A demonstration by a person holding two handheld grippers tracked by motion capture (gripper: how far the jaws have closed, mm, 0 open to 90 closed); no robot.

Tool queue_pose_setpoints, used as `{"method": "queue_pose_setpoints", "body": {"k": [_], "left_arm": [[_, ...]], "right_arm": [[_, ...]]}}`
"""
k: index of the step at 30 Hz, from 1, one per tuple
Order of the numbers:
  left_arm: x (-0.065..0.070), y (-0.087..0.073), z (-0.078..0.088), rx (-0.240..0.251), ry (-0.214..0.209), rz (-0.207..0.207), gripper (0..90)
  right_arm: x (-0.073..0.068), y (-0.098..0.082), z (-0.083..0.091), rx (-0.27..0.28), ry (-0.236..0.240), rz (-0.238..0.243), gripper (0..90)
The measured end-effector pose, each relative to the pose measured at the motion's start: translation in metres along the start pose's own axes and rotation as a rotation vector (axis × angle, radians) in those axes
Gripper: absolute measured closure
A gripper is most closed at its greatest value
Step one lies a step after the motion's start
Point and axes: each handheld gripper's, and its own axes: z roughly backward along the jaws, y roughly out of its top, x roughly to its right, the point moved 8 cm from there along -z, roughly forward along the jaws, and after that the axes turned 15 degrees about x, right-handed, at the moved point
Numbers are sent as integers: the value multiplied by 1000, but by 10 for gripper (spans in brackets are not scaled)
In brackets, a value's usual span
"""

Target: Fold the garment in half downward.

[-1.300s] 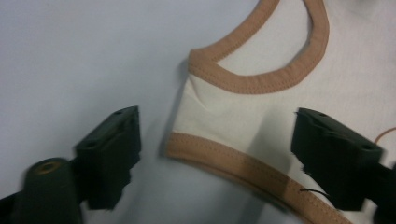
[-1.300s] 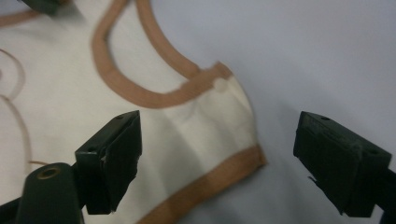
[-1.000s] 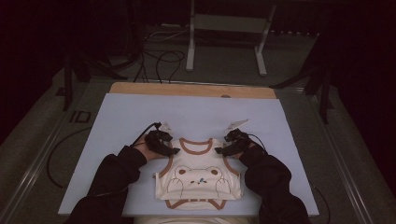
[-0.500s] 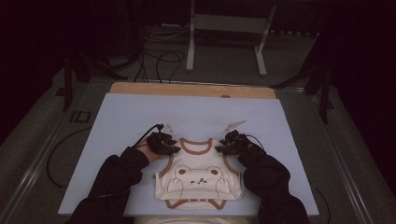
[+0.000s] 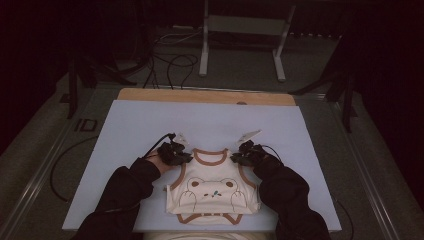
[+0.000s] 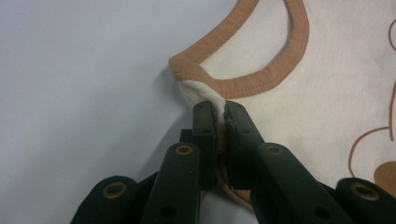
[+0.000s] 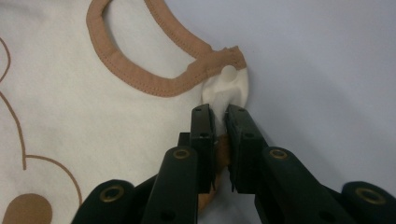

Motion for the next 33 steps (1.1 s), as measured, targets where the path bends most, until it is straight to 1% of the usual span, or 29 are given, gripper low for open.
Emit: {"method": "queue_pose_setpoints", "body": {"k": [3, 5, 6, 9, 13, 16, 17, 19, 20, 21, 22, 23, 24, 26, 27, 29, 32, 33], "left_arm": [[0, 0, 0, 2, 0, -2, 847], [1, 0, 0, 2, 0, -5, 847], [1, 0, 0, 1, 0, -1, 849], [1, 0, 0, -5, 7, -11, 852], [1, 1, 0, -5, 7, -3, 854], [1, 2, 1, -7, 12, -11, 855], [1, 3, 2, -4, 9, -7, 856], [1, 6, 5, 13, 7, 3, 856], [1, 8, 7, 17, 8, 4, 856], [1, 11, 10, 31, 6, 4, 856], [2, 14, 12, 42, 4, 6, 856], [2, 16, 15, 46, 4, -1, 856], [3, 19, 17, 63, 3, 6, 856], [3, 25, 22, 85, -1, 2, 857], [3, 27, 24, 90, 2, -2, 856], [3, 31, 27, 102, 0, -3, 856], [1, 36, 31, 108, 4, -11, 856], [1, 38, 32, 111, 1, -8, 856]], "right_arm": [[0, 0, 0, 9, 3, -12, 825], [0, 0, 0, 7, -1, -12, 826], [1, 0, 0, 8, -1, -2, 826], [0, 0, 0, 10, -4, -9, 826], [1, 0, 0, 18, 1, -13, 827], [0, 1, 0, 11, -5, -12, 828], [1, 1, 0, 8, -11, -2, 828], [1, 3, 2, 16, -16, -13, 828], [1, 5, 4, 23, -15, -5, 828], [1, 7, 5, 25, -17, -7, 828], [1, 9, 8, 35, -17, -3, 828], [0, 12, 10, 47, -17, -10, 828], [0, 14, 12, 54, -17, -4, 828], [-1, 19, 16, 70, -19, -1, 828], [-2, 21, 19, 77, -15, -8, 828], [-2, 26, 23, 89, -14, 2, 828], [-2, 33, 30, 118, -13, 1, 828], [-2, 36, 32, 125, -14, 4, 828]]}}
